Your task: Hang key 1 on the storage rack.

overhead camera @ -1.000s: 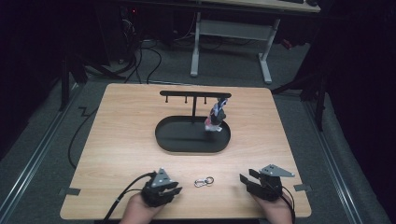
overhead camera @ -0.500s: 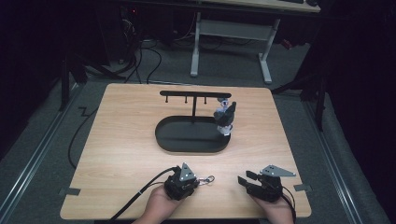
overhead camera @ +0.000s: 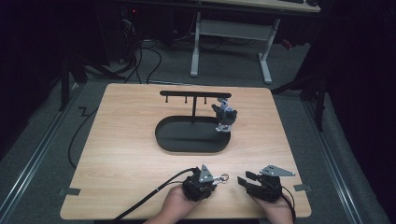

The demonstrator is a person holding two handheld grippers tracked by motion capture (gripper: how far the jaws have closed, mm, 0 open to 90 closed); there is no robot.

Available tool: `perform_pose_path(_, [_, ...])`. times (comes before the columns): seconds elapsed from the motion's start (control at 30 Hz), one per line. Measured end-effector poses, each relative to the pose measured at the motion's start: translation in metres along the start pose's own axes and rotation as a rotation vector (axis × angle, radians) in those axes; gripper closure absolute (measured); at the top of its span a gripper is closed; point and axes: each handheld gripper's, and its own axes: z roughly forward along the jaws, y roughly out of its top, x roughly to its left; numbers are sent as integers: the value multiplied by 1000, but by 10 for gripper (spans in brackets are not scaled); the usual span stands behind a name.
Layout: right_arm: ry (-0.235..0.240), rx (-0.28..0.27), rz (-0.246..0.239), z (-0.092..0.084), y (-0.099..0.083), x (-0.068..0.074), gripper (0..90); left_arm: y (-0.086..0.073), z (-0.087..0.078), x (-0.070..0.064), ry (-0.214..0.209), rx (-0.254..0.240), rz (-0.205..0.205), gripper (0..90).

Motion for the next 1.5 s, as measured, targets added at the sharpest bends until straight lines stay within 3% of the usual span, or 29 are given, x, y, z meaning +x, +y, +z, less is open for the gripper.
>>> perform_pose_path(0.13, [-8, -4, 10, -2, 0, -3, 524, 10, 9, -11, -20, -6, 21, 759])
perform_pose_path(0.2, [-8, -6, 21, -3, -1, -6, 525, 10, 3, -13, -10, -29, 35, 754])
perform_pose_path(0.27, [-5, -8, 23, -3, -1, -7, 525, 7, -7, -7, 43, -57, 37, 776])
perform_pose_path(0.3, [-5, -8, 23, -3, -1, -7, 525, 7, -7, -7, 43, -57, 37, 791])
perform_pose_path(0.37, [-3, -7, 20, -3, -2, -7, 525, 3, -13, 6, 109, -65, -3, 814])
perform_pose_path(0.4, [-3, -6, 17, -3, -1, -6, 525, 1, -11, 18, 140, -41, -43, 829])
perform_pose_path(0.43, [-2, -7, 15, -3, -1, -6, 524, 0, -8, 20, 149, -26, -46, 832])
perform_pose_path(0.6, [-1, -7, 20, -3, -1, -6, 525, 1, 2, 15, 126, -22, -40, 844])
perform_pose_path(0.73, [-9, 0, 21, -2, -1, -7, 525, 8, 12, -6, 73, -21, 7, 841])
perform_pose_path(0.97, [-21, 3, 36, -3, -2, -12, 526, 20, 24, -24, 32, -21, 46, 830])
perform_pose_path(1.03, [-22, 3, 38, -4, -2, -12, 527, 19, 22, -21, 38, -23, 37, 823])
perform_pose_path(1.2, [-15, 8, 35, -2, -3, -14, 527, 0, -2, 4, 93, -38, -17, 797])
perform_pose_path(1.23, [-15, 10, 39, -2, -3, -14, 527, -12, -15, 18, 127, -46, -44, 788])
perform_pose_path(1.27, [-15, 10, 39, -2, -3, -14, 527, -12, -15, 18, 127, -46, -44, 780])
perform_pose_path(1.33, [-19, 14, 34, -1, -3, -14, 527, -31, -38, 38, 191, -55, -77, 763])
perform_pose_path(1.37, [-19, 14, 34, -1, -3, -14, 527, -31, -38, 38, 191, -55, -77, 756])
perform_pose_path(1.4, [-21, 16, 28, 0, -3, -13, 528, -45, -56, 51, 237, -63, -99, 747])
perform_pose_path(1.43, [-21, 16, 28, 0, -3, -13, 528, -45, -56, 51, 237, -63, -99, 740])
perform_pose_path(1.5, [-23, 19, 29, 1, -3, -13, 531, -59, -75, 65, 274, -72, -131, 725])
